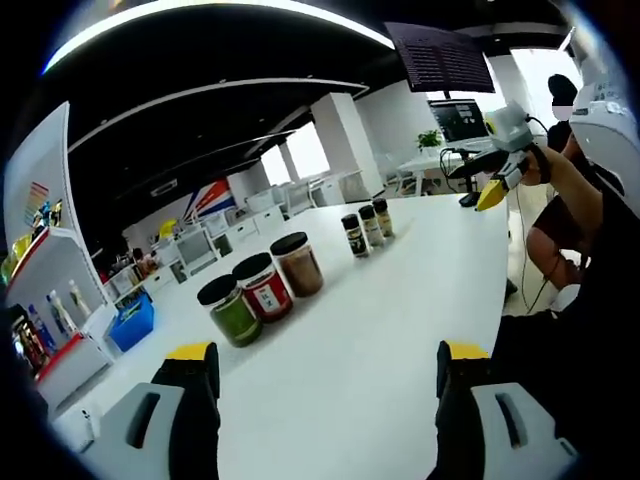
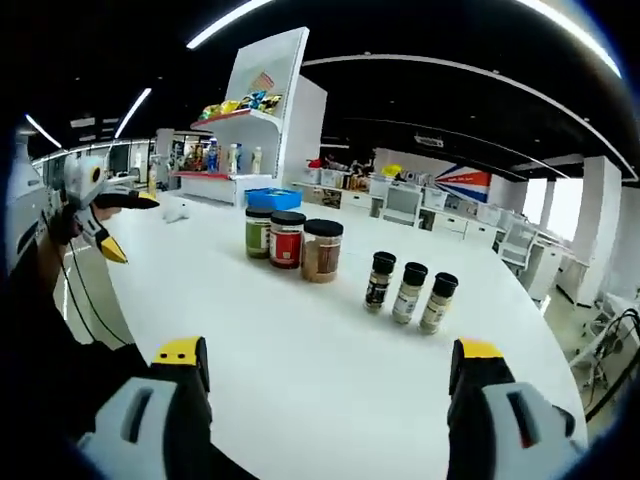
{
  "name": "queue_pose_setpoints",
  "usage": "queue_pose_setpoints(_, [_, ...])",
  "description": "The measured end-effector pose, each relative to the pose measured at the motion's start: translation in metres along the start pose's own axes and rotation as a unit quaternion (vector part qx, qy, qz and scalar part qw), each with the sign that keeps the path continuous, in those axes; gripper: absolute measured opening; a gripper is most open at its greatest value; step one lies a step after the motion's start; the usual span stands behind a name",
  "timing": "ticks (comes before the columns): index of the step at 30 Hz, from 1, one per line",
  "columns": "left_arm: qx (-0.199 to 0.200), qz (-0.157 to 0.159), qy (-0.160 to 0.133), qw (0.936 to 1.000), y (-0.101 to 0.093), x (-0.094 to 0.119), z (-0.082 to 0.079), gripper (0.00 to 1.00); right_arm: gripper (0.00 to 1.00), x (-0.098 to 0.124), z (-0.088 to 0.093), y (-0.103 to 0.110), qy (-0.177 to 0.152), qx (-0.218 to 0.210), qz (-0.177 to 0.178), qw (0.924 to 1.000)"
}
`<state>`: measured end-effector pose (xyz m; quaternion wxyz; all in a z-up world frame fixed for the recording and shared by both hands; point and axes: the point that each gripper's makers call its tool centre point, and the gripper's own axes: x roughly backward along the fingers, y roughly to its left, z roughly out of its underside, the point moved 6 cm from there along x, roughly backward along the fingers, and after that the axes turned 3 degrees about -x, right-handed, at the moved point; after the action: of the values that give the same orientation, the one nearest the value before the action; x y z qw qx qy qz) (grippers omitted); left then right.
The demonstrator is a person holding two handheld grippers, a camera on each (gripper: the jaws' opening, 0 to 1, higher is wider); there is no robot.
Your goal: Pick up the mixed condiments and ingredients on the table and sort them into separate groups
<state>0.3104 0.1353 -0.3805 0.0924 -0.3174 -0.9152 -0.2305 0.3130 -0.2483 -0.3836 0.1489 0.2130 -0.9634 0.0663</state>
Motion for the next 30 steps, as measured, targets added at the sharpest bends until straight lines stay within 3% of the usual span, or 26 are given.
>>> queue_pose_setpoints(3, [0.002,0.003,0.003,1.0000,-0.001,-0.001,0.001,0.89,0.97,0.010,-0.001,-0.002,-0.011,-0.024,-0.010,0.9996])
queue_pose_setpoints(7, [0.005,0.009,0.008,0.9999,-0.003,-0.001,0.002,0.89,0.97,0.020,-0.005,-0.012,-0.027,-0.033,0.013,0.9990])
queue_pose_setpoints(10, [0.007,0.016,0.012,0.9998,-0.006,-0.002,0.004,0.90,0.97,0.022,-0.005,-0.013,-0.026,-0.030,0.018,0.9991])
queue_pose_setpoints(16, [0.013,0.014,0.007,0.9998,-0.004,-0.003,0.005,0.90,0.97,0.019,-0.001,-0.006,-0.023,-0.026,-0.006,0.9994])
queue_pose_setpoints(30, [0.014,0.017,0.012,0.9997,-0.006,-0.005,0.007,0.90,0.97,0.021,0.003,-0.008,-0.017,-0.026,0.000,0.9995])
